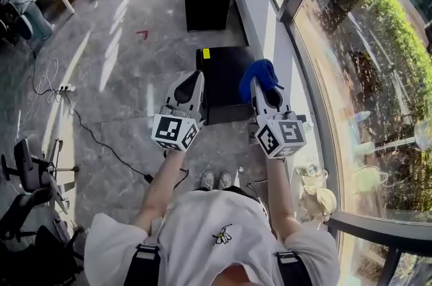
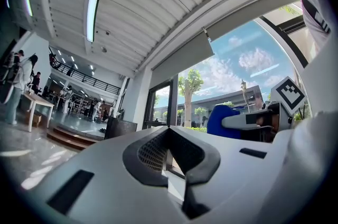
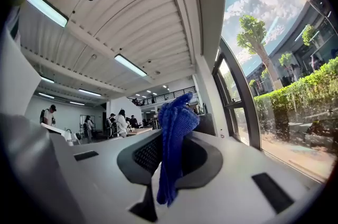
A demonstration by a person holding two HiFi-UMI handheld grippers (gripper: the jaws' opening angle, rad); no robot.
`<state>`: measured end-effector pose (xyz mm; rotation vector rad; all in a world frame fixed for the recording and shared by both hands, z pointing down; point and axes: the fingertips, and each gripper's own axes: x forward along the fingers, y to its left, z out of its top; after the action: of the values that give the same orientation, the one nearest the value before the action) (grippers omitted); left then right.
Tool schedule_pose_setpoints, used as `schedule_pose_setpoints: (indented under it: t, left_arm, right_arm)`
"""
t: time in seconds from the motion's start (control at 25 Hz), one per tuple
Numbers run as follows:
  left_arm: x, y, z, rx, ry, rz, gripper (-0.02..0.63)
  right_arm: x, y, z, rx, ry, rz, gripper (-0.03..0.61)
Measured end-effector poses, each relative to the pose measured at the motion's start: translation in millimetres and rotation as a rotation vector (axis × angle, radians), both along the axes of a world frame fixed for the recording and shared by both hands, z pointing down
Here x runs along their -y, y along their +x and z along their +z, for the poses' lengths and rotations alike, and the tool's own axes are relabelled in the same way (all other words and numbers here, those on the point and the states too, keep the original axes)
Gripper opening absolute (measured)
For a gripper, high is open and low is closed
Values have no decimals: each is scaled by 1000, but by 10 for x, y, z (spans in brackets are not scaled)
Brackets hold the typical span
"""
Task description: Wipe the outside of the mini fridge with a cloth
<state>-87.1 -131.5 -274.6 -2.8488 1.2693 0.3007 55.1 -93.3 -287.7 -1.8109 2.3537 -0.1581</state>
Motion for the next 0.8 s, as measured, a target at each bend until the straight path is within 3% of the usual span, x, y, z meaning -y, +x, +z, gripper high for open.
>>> schedule_pose_setpoints:
  t: [0.8]
  left_arm:
    - [236, 213, 322, 25, -21, -111, 3]
  right_arm:
    - [367, 255, 238, 22, 2, -115, 64]
